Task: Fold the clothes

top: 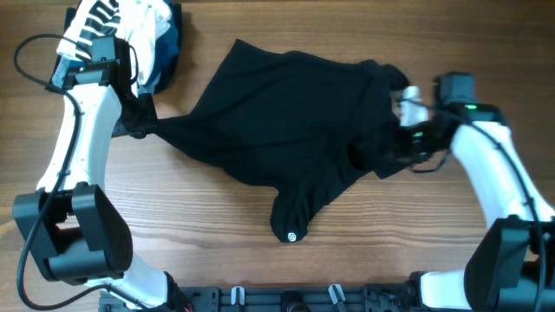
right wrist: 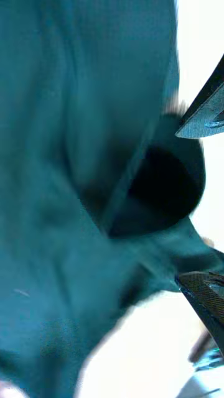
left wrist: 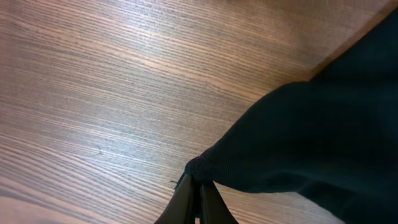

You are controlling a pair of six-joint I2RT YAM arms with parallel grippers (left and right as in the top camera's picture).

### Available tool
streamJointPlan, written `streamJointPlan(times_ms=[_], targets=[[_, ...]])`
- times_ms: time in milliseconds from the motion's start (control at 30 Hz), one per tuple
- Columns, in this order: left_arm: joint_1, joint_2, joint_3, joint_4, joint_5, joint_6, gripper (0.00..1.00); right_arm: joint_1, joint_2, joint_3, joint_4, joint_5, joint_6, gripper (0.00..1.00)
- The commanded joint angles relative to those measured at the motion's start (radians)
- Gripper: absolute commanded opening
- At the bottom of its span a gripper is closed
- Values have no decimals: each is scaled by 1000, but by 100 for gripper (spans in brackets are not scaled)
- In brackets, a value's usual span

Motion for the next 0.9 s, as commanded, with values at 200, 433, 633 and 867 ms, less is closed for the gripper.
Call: streamJointPlan(times_ms=[200, 433, 633, 867], targets=[[-2, 1, -5, 21, 13, -48, 4, 293, -3, -159, 123, 339, 389, 70], [-2, 1, -5, 21, 31, -48, 4, 291, -3, -192, 208, 543, 467, 66], [-3, 1, -5, -5, 37, -48, 4, 206, -4, -208, 203, 588, 457, 4], [-5, 1, -5, -77, 284, -71, 4, -252, -4, -140, 268, 364, 206, 4]])
